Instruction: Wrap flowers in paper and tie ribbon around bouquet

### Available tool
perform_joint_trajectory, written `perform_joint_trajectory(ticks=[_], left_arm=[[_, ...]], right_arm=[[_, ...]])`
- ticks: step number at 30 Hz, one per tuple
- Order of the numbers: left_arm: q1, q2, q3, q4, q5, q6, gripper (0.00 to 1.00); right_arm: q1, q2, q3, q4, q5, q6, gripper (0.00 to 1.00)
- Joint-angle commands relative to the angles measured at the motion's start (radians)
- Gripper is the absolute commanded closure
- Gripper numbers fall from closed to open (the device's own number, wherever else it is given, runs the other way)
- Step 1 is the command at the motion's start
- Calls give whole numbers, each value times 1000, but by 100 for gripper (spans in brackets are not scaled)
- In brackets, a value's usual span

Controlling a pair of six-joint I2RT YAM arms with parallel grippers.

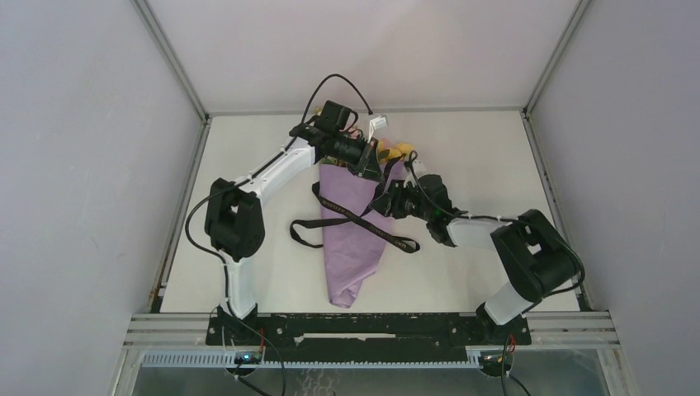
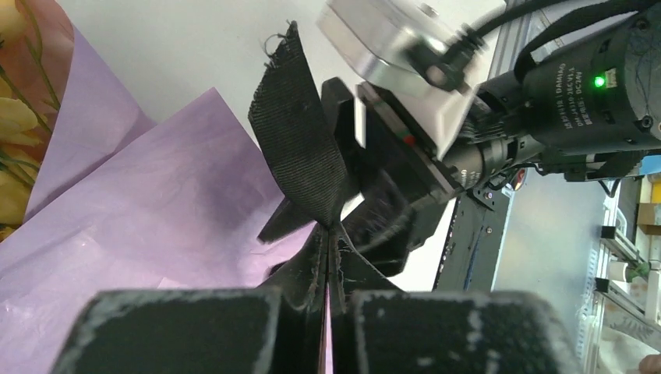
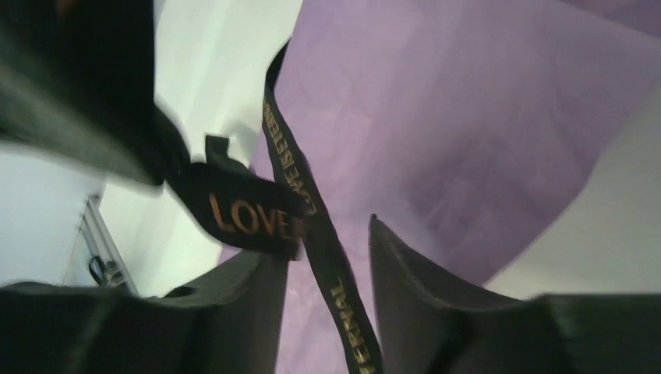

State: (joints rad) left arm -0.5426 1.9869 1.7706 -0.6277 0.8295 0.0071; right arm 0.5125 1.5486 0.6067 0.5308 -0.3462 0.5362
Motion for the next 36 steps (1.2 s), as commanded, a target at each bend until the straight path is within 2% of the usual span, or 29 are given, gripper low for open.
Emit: perform_joint_trajectory(ticks=[1, 2, 3, 5, 6, 7, 9, 11, 13, 15, 22, 26, 28, 30, 33, 34, 36], left_arm=[[6, -56, -7, 4, 7, 31, 100], [9, -56, -4, -31, 9, 63, 100], [14, -56, -2, -66, 12, 109, 90], [30, -57, 9, -189, 10, 267, 58], [38, -58, 12, -278, 4, 384, 47], [46, -61, 12, -365, -24, 532, 41], [51, -89, -49, -403, -152, 734, 31], [50, -135, -166, -303, -298, 834, 19], [49, -176, -279, -188, -371, 888, 5], [48, -193, -318, -119, -392, 936, 0], [22, -73, -294, -132, -547, 1106, 0], [10, -29, -315, -155, -598, 1154, 0], [-3, -17, -327, -133, -629, 1145, 7], [-14, -20, -336, -123, -639, 1139, 21], [-19, -49, -361, -96, -625, 1130, 50], [-20, -60, -370, -89, -623, 1124, 65], [-20, -87, -376, -83, -619, 1104, 88]], right_arm=[[1, 62, 107, 123, 16, 52, 70], [-9, 77, 114, 122, 11, 60, 90], [-18, 88, 117, 117, 10, 70, 100], [-39, 107, 117, 109, -7, 85, 100], [-48, 113, 117, 101, -15, 86, 100], [-57, 118, 117, 93, -23, 86, 100], [-73, 127, 117, 89, -37, 87, 100], [-81, 134, 120, 84, -48, 86, 100], [-84, 138, 126, 72, -54, 80, 100], [-82, 139, 128, 69, -58, 72, 100], [-73, 158, 161, 18, -76, 57, 100], [-70, 151, 162, 17, -67, 60, 100], [-69, 150, 166, 10, -66, 60, 100], [-69, 152, 173, -1, -67, 58, 100], [-70, 153, 174, -5, -69, 57, 100], [-71, 153, 174, -8, -69, 57, 100], [-71, 156, 174, -11, -71, 57, 100]])
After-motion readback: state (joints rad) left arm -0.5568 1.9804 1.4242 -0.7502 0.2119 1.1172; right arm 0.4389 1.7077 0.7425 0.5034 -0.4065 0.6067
